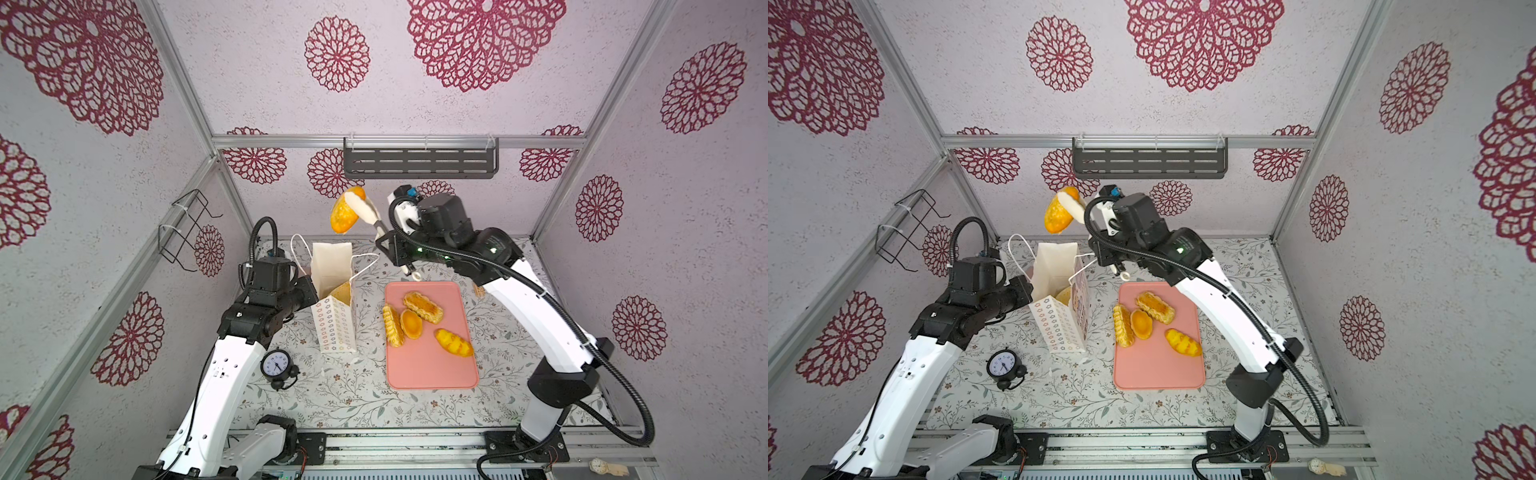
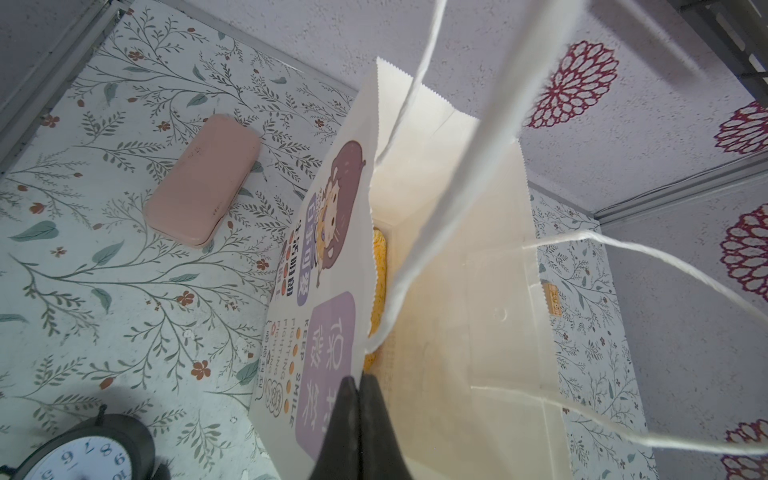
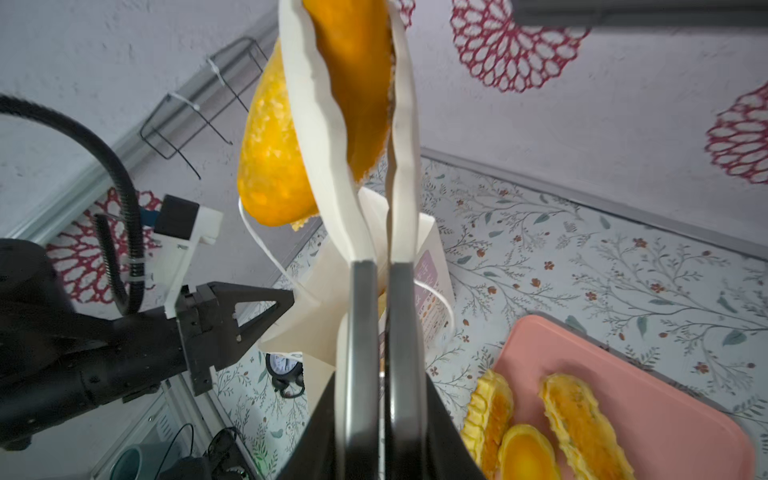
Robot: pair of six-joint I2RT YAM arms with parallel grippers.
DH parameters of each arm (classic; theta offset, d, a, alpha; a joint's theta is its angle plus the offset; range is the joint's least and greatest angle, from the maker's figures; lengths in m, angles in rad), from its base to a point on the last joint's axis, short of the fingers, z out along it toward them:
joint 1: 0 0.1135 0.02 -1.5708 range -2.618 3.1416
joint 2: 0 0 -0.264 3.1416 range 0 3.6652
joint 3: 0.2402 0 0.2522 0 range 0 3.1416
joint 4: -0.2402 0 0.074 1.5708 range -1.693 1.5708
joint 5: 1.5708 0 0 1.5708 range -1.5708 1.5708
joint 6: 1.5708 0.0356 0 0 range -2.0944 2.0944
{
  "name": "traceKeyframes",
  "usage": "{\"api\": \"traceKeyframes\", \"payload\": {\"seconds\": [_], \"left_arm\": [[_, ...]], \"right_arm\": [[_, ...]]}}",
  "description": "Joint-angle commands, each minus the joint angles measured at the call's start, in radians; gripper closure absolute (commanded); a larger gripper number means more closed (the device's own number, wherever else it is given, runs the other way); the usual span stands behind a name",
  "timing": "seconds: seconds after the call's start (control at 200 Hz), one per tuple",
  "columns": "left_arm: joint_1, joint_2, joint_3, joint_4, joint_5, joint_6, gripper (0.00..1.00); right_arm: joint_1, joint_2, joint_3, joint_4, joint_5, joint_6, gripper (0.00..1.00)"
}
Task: Place the fake bread into the paper bag
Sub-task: 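Lift the orange bun and carry it to the bag with the right gripper, then release the orange bun into the bag and withdraw the right gripper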
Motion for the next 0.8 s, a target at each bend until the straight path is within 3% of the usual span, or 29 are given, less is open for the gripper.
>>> {"api": "traceKeyframes", "payload": {"seconds": [0.0,0.18,0.37,0.425,0.54,0.59,0.721,0.796], "left_arm": [[-0.007,-0.002,0.000,0.011,0.002,-0.008,0.99],[-0.007,0.003,0.001,0.012,0.001,-0.006,1.00],[-0.007,0.004,-0.005,0.022,0.003,-0.009,1.00],[-0.007,0.007,-0.006,0.022,0.004,-0.011,0.94],[-0.007,0.004,-0.009,0.019,0.000,-0.013,0.70],[-0.007,0.004,-0.011,0.018,-0.001,-0.012,0.64],[-0.007,0.004,-0.014,0.016,-0.003,-0.013,0.61],[-0.007,0.006,-0.016,0.018,0.000,-0.012,0.64]], "right_arm": [[0.017,0.029,0.042,-0.057,-0.032,-0.031,0.75],[0.050,0.069,0.039,-0.140,0.014,-0.067,0.75],[0.069,0.050,-0.009,-0.142,0.051,-0.080,0.66],[0.072,0.045,-0.018,-0.139,0.052,-0.081,0.63],[0.074,0.040,-0.021,-0.135,0.059,-0.078,0.57],[0.072,0.039,-0.021,-0.132,0.060,-0.077,0.55],[0.074,0.035,-0.020,-0.118,0.060,-0.073,0.53],[0.073,0.028,-0.019,-0.106,0.059,-0.070,0.52]]}}
